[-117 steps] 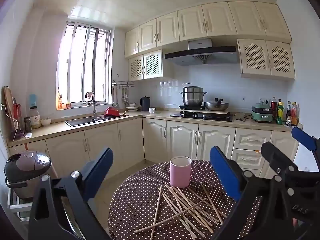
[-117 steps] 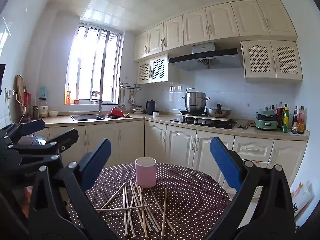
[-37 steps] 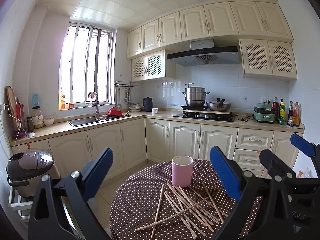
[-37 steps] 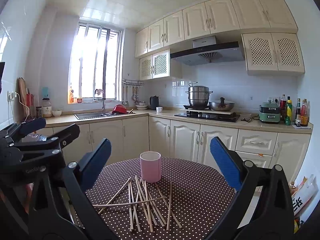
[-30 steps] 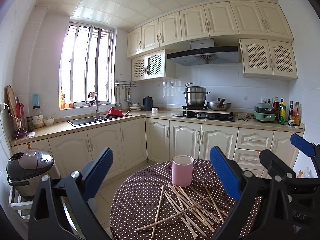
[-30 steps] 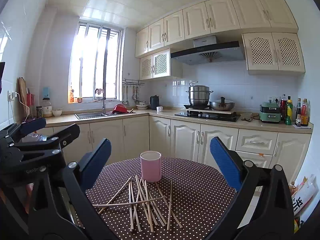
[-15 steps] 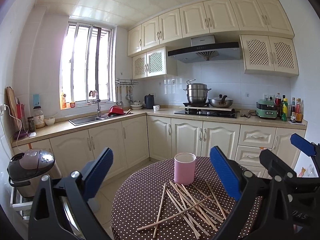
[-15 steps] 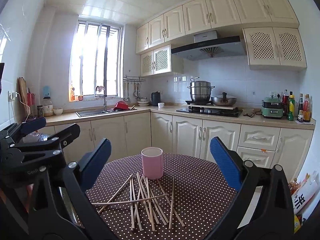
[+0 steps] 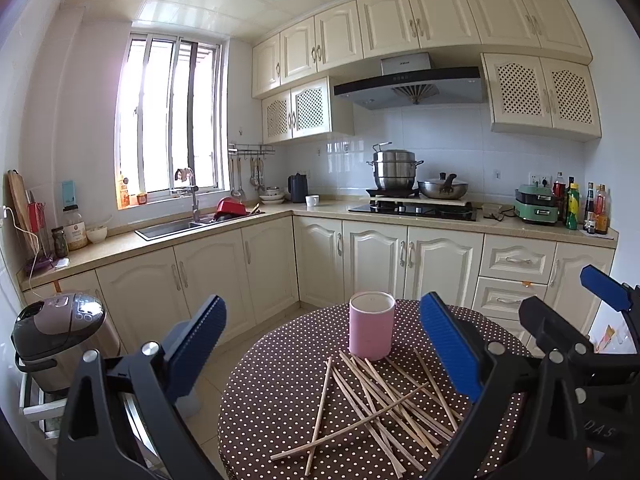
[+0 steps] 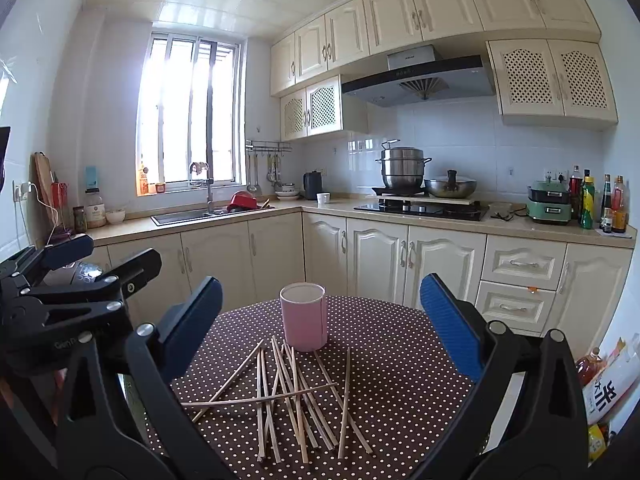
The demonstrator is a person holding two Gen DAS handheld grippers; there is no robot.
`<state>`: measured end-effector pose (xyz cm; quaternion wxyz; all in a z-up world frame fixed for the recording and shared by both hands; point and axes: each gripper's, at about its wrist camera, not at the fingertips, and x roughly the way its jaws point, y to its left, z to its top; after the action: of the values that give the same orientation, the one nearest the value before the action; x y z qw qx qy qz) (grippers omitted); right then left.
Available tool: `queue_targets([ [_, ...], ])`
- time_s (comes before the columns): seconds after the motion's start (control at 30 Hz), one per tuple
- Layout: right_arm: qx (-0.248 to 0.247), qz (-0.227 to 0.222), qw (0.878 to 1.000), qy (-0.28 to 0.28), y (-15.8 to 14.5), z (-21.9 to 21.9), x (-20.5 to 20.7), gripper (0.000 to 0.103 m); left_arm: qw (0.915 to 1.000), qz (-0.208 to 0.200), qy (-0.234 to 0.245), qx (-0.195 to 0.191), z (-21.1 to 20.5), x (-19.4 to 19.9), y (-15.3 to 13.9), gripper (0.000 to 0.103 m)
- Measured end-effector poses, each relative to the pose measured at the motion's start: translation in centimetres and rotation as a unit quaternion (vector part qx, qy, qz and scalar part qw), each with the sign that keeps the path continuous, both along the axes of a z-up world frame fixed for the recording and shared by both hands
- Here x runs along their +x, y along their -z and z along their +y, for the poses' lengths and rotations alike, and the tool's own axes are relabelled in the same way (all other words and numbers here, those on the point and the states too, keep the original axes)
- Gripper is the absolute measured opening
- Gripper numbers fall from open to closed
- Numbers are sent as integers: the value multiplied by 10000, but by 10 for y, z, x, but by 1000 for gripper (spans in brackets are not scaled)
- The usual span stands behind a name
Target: Organize utensils
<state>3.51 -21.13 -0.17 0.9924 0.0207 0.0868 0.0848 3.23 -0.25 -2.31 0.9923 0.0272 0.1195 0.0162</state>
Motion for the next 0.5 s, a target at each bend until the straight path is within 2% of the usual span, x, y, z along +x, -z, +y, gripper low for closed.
queue_targets([
  [0.17, -9, 212, 9998, -49, 11, 0, 17, 97, 9996, 270, 39, -1, 0, 19, 12, 96],
  [0.33, 73, 588, 9982, -56, 30, -7, 42, 97, 9960, 870, 177, -128, 12, 54, 35, 96],
  [0.43, 44, 881, 9961, 63, 45, -13, 62, 97, 9898, 1381, 192, -288, 27, 83, 57, 96],
  [0.5, 45, 1179, 9929, 123, 58, -18, 80, 97, 9815, 1849, 271, -413, 37, 105, 75, 96],
])
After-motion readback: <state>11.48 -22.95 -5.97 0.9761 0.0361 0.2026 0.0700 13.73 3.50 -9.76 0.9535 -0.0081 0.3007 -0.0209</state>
